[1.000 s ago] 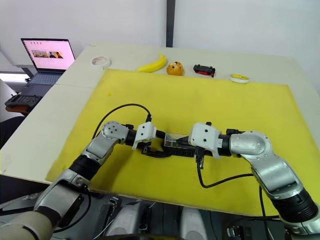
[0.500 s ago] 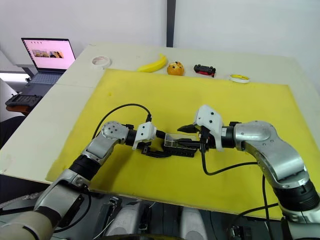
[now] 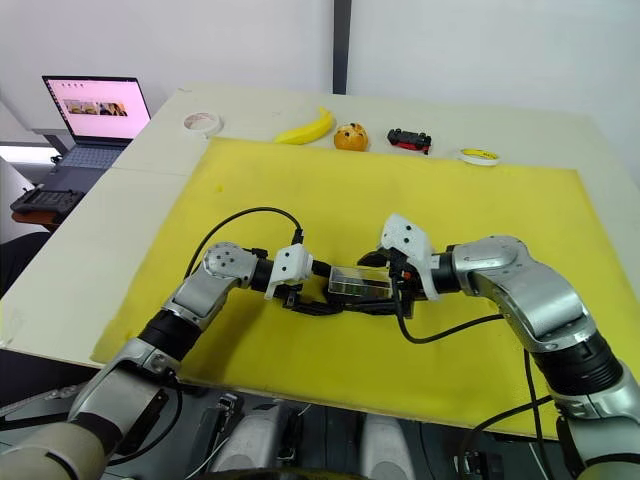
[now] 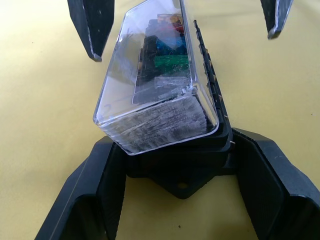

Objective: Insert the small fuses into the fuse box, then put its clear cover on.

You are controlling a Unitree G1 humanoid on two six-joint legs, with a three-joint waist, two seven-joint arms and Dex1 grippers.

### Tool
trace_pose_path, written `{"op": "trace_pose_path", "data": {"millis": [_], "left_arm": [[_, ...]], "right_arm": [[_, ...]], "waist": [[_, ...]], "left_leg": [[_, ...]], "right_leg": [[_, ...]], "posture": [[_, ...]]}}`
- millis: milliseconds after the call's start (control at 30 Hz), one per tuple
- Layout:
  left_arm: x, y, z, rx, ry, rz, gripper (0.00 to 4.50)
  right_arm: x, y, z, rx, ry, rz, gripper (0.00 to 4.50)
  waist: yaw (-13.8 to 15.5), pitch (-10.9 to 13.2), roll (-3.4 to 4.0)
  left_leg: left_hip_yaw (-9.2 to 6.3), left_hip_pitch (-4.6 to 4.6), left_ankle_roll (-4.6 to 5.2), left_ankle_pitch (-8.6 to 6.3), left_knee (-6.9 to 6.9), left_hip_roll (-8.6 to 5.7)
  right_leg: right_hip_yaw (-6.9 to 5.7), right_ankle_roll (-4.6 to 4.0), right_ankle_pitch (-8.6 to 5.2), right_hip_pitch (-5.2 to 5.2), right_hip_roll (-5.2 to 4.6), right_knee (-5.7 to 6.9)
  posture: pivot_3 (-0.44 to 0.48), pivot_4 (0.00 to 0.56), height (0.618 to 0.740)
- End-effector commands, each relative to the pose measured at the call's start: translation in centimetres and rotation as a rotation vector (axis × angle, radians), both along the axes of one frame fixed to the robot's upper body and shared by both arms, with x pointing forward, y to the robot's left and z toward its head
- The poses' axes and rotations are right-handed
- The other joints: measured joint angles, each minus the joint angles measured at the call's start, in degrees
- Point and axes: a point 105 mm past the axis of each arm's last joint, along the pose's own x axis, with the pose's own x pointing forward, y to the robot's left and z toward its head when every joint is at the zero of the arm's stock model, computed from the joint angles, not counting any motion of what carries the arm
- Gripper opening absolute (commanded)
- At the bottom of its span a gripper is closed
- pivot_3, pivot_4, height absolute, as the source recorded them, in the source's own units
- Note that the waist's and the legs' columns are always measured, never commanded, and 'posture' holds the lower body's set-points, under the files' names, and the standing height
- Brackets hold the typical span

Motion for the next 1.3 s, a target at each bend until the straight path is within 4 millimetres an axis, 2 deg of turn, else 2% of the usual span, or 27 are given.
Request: {"op": "trace_pose_path", "data": {"millis": [33, 367, 467, 567, 600, 633, 833, 1100, 1300], "left_arm": [[0.1, 0.1, 0.2, 0.006, -0.021, 0.005, 2.59], [0.0, 0.1, 0.3, 0.006, -0.022, 0.002, 2.59], [0.1, 0.0, 0.3, 0.007, -0.022, 0.003, 2.59], [0.1, 0.1, 0.2, 0.008, -0.022, 0.004, 2.59], [0.1, 0.1, 0.2, 0.008, -0.021, 0.005, 2.59], [0.1, 0.1, 0.2, 0.008, -0.021, 0.005, 2.59], [0.1, 0.1, 0.2, 0.006, -0.018, 0.008, 2.59], [0.2, 0.2, 0.2, 0.010, -0.019, 0.007, 2.59], [0.1, 0.1, 0.2, 0.006, -0.023, 0.003, 2.59]], "right_arm": [[0.4, 0.1, 0.5, -0.011, -0.039, 0.003, 4.40], [0.7, 0.3, 0.3, -0.022, -0.039, 0.005, 4.40], [0.6, 0.4, 0.4, -0.019, -0.045, 0.014, 3.60], [0.2, 0.5, 0.8, -0.014, -0.063, 0.030, 2.14], [0.1, 0.5, 0.8, -0.015, -0.070, 0.032, 1.82], [0.1, 0.5, 0.9, -0.017, -0.075, 0.033, 1.72], [-0.3, 0.0, 0.3, -0.077, -0.208, 0.036, 1.72], [-1.0, -0.3, 0.3, -0.105, -0.218, 0.057, 1.72], [-0.7, -0.1, -0.2, -0.146, -0.194, 0.070, 1.72]], "waist": [[0.0, 0.0, 0.00], [0.0, 0.0, 0.00], [0.0, 0.0, 0.00], [0.0, 0.0, 0.00], [-0.1, 0.0, 0.00], [-0.1, 0.0, 0.01], [0.0, 0.0, 0.00], [0.0, 0.0, 0.00], [0.0, 0.0, 0.00]], "left_leg": [[0.00, 0.00, 0.00, 0.00, 0.00, 0.00], [0.00, 0.00, 0.00, 0.00, 0.00, 0.00], [0.00, 0.00, 0.00, 0.00, 0.00, 0.00], [0.00, 0.00, 0.00, 0.00, 0.00, 0.00], [0.00, 0.00, 0.00, 0.00, 0.00, 0.00], [0.00, 0.00, 0.00, 0.00, 0.00, 0.01], [0.00, -0.01, 0.00, 0.00, 0.00, 0.00], [0.02, 0.00, 0.00, 0.00, 0.00, 0.00], [0.02, 0.00, 0.00, 0.00, 0.00, 0.00]], "right_leg": [[0.00, 0.00, 0.00, 0.00, 0.00, 0.00], [0.00, 0.00, 0.00, -0.01, 0.01, 0.00], [0.00, 0.00, 0.00, -0.01, 0.01, 0.00], [0.00, 0.00, 0.00, -0.01, 0.01, 0.00], [0.00, 0.00, 0.00, -0.01, 0.01, 0.01], [0.00, 0.00, 0.00, -0.01, 0.01, 0.00], [0.00, 0.00, 0.00, -0.01, 0.02, 0.00], [-0.01, 0.00, 0.00, -0.01, 0.04, 0.01], [-0.01, 0.00, 0.00, -0.01, 0.05, 0.01]], "posture": [[0.000, 0.150, 0.740], [0.000, 0.150, 0.740], [0.000, 0.150, 0.740], [0.000, 0.150, 0.740], [0.000, 0.150, 0.740], [0.000, 0.150, 0.740], [0.000, 0.150, 0.740], [0.000, 0.150, 0.740], [0.000, 0.150, 0.740]]}}
